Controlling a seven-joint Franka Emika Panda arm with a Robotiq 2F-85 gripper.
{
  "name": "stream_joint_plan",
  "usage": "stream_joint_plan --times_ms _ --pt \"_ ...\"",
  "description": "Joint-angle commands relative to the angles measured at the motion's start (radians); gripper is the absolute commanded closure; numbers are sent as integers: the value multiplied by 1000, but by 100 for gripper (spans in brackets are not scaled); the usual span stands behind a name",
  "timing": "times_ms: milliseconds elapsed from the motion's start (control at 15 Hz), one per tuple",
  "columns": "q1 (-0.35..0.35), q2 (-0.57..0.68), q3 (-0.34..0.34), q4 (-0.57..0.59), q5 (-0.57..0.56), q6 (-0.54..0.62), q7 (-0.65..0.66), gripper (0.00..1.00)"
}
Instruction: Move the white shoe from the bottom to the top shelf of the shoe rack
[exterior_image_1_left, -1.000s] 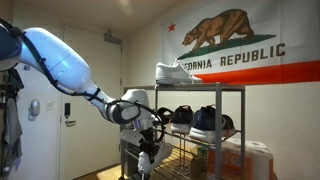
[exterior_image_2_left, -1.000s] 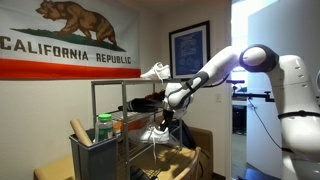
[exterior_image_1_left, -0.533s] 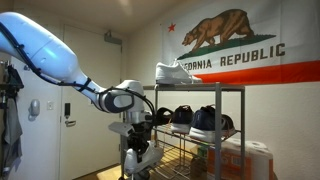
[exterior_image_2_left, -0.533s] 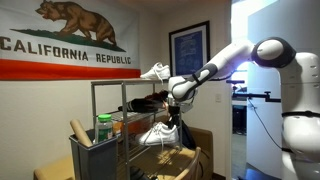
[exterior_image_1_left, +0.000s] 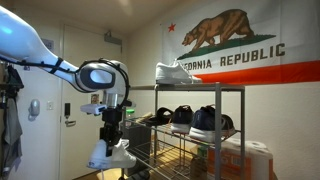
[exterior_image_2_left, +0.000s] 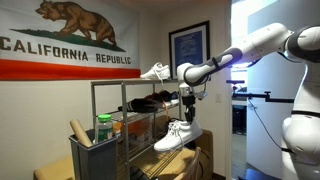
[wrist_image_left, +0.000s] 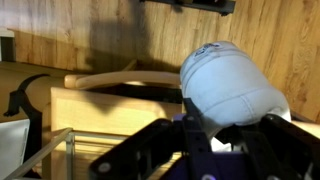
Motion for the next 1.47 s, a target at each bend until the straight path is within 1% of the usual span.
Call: stream_joint_plan --times_ms 0,333,600,800,1000,1400 --pt "14 -122 13 -10 -14 -110 -1 93" --pt "56 -200 47 81 -9 -251 -9 93" --pt "79 -197 82 236 -24 -392 1 93" --pt "79 -178 102 367 -60 -493 14 93" --pt "76 -152 107 492 -95 -541 16 93" --pt "67 -53 117 747 -164 -560 39 93"
